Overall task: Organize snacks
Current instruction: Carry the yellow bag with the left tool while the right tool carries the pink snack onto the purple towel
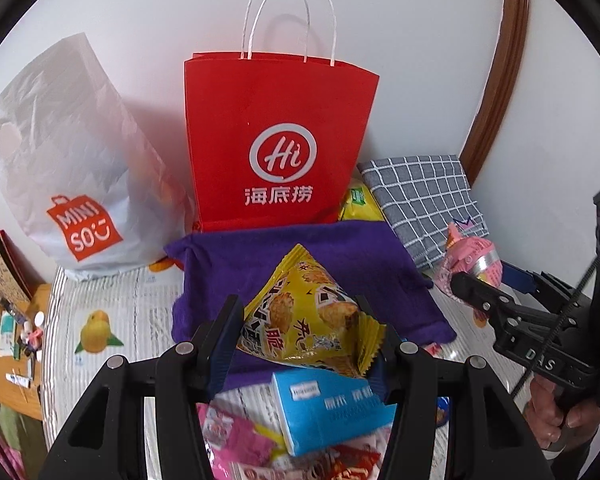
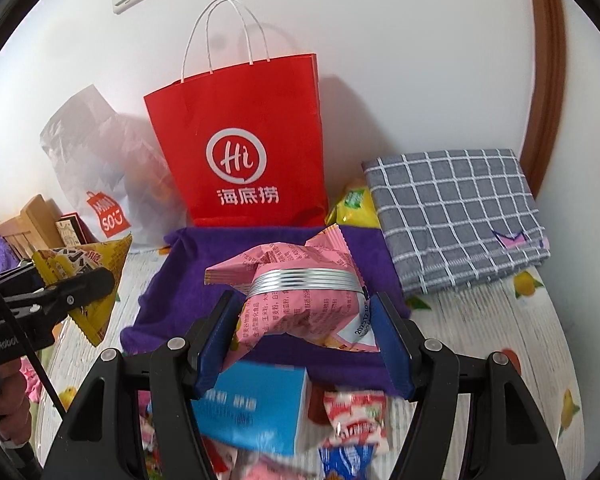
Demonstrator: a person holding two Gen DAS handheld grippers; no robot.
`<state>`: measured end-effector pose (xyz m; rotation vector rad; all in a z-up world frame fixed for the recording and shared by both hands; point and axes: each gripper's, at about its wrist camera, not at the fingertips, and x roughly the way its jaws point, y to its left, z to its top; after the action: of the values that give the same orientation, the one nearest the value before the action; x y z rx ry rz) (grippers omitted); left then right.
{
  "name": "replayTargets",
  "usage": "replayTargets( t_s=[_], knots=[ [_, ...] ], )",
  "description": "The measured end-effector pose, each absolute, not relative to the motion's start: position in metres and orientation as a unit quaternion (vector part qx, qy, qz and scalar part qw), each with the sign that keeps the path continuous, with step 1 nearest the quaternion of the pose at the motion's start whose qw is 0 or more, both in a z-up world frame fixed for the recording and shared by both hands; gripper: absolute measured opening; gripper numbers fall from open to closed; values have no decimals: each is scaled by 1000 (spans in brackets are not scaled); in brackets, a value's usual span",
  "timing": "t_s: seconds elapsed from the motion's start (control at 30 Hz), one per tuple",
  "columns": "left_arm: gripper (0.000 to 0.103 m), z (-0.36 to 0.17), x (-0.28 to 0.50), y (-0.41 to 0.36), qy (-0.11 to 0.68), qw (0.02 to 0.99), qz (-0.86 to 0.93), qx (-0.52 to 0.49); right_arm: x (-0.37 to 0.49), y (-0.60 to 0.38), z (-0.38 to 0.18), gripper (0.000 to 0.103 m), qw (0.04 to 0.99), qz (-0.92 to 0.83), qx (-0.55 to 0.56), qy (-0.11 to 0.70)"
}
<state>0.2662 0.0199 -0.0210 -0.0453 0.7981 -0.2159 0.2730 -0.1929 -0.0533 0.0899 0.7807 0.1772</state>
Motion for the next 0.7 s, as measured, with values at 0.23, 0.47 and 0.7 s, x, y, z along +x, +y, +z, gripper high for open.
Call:
replayTargets(
  t_s=[0.23, 0.47, 0.7],
  knots=[
    [52, -31, 297, 26, 397, 913, -93, -21, 310, -186, -60, 66, 920, 92, 38, 380],
    [52, -55, 326, 32, 419, 904, -78, -13, 347, -187, -79, 66, 917, 88, 32, 389],
    [52, -83, 351, 34, 442, 894, -74, -11, 378, -198, -113, 66, 906, 76, 29, 416]
  ],
)
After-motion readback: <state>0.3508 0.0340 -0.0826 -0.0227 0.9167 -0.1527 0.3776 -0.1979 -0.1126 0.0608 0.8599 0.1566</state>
